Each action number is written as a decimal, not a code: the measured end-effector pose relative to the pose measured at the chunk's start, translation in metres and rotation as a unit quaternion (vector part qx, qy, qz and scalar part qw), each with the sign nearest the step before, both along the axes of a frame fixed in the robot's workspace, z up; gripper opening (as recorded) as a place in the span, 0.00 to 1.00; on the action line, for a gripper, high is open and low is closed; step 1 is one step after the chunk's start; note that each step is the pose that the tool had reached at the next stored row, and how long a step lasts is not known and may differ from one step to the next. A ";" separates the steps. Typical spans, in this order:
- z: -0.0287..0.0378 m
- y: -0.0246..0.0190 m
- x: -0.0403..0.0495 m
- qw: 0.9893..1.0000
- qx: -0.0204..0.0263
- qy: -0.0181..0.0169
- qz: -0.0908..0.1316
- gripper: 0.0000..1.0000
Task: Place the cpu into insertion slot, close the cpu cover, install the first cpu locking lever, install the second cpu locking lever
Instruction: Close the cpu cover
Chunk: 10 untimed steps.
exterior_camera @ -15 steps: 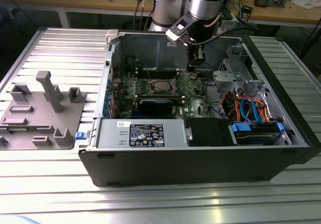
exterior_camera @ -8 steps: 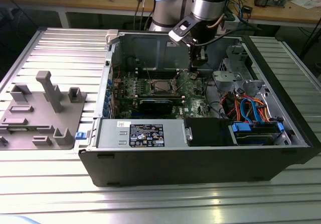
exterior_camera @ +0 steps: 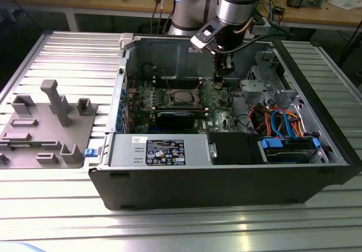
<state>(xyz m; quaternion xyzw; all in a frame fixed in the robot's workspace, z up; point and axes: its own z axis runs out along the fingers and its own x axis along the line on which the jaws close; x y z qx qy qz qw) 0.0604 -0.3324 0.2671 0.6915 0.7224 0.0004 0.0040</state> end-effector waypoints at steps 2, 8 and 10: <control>-0.0020 0.0000 0.0001 1.000 0.000 0.000 0.000 0.11; -0.0060 0.0000 0.0003 1.000 -0.001 0.000 0.000 0.11; -0.0069 0.0000 0.0004 1.000 -0.001 0.000 0.000 0.11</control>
